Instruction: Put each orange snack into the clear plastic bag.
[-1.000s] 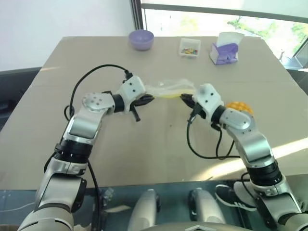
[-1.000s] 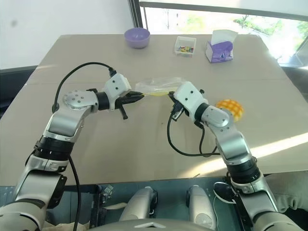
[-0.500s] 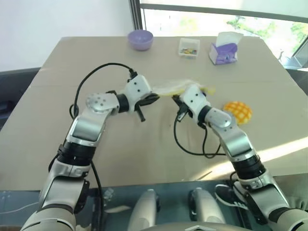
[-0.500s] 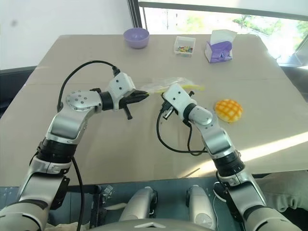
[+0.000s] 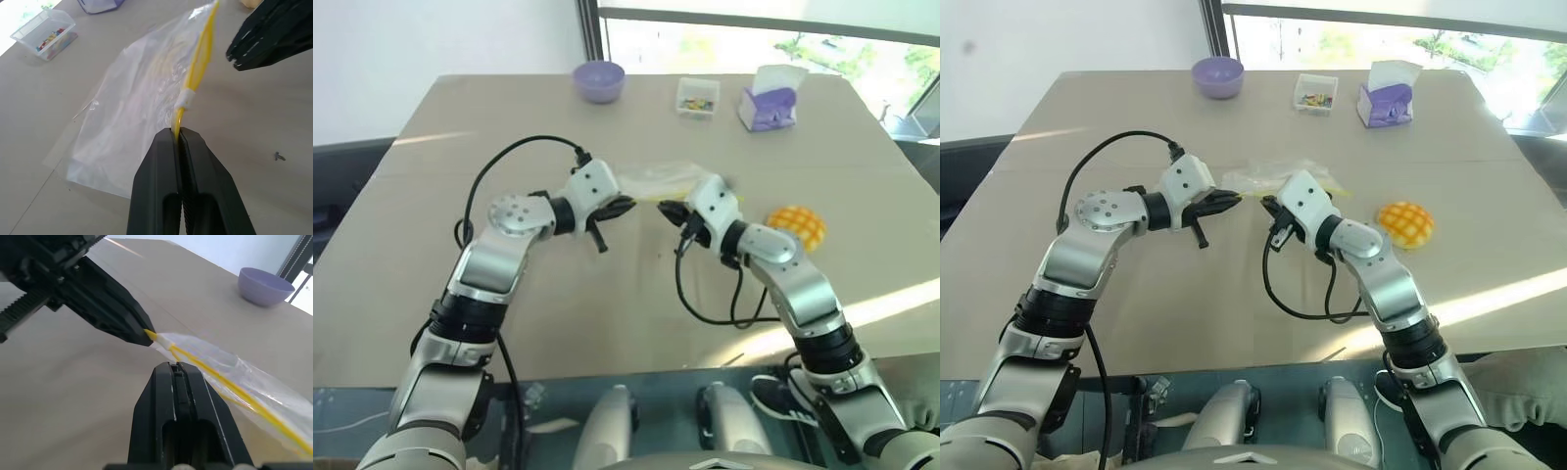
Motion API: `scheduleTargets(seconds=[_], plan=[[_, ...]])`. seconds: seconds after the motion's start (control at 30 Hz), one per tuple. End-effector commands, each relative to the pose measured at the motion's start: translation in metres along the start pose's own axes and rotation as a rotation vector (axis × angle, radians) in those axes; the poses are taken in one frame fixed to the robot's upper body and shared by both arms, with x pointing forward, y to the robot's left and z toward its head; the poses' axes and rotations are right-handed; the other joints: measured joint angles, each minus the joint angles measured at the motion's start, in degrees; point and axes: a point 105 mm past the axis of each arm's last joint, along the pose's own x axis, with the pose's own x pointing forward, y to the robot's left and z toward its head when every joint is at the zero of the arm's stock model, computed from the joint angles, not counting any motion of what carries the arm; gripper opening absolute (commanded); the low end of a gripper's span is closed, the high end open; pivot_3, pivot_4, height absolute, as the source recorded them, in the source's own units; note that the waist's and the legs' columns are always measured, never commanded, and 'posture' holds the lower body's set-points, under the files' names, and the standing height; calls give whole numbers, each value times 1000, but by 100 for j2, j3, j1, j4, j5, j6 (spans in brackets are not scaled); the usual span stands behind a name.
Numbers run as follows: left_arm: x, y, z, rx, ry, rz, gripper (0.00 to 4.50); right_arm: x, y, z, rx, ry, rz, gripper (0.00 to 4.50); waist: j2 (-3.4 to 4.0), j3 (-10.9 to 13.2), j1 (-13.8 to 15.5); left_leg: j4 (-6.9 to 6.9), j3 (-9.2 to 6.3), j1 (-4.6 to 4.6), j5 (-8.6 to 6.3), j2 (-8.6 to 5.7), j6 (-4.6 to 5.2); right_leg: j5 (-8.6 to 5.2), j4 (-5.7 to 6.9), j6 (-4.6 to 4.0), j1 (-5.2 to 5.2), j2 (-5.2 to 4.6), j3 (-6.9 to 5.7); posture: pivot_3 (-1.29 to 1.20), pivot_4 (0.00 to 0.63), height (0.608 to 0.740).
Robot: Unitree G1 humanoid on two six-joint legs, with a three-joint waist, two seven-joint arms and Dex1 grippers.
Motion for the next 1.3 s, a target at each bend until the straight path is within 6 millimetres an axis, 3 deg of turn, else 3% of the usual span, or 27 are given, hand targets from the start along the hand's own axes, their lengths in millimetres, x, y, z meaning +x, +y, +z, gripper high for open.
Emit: scheduleTargets(seconds=[0.03, 0.73, 0.93, 1.3], plan=[[-3, 5, 10, 39, -27, 22, 0, -2, -7, 16, -24, -50, -31, 52, 0, 0, -1, 0, 0, 1, 0, 0, 0, 0, 1, 0, 0, 0, 0, 0, 150, 740], [-4, -2, 10, 41, -37, -4, 0, 4, -19, 10, 10, -33, -112, 52, 0, 0, 0, 0, 0, 0, 0, 0, 0, 0, 0, 0, 0, 0, 0, 0, 150, 740], [-4, -3, 13, 34, -45, -7, 0, 4, -18, 2, 10, -7, -110, 52, 0, 0, 0, 0, 1, -1, 0, 0, 0, 0, 0, 0, 0, 0, 0, 0, 150, 740], [-3, 0, 14, 27, -43, 2, 0, 0, -11, 7, 6, -23, -65, 52, 0, 0, 1, 0, 0, 0, 0, 0, 0, 0, 0, 0, 0, 0, 0, 0, 150, 740]])
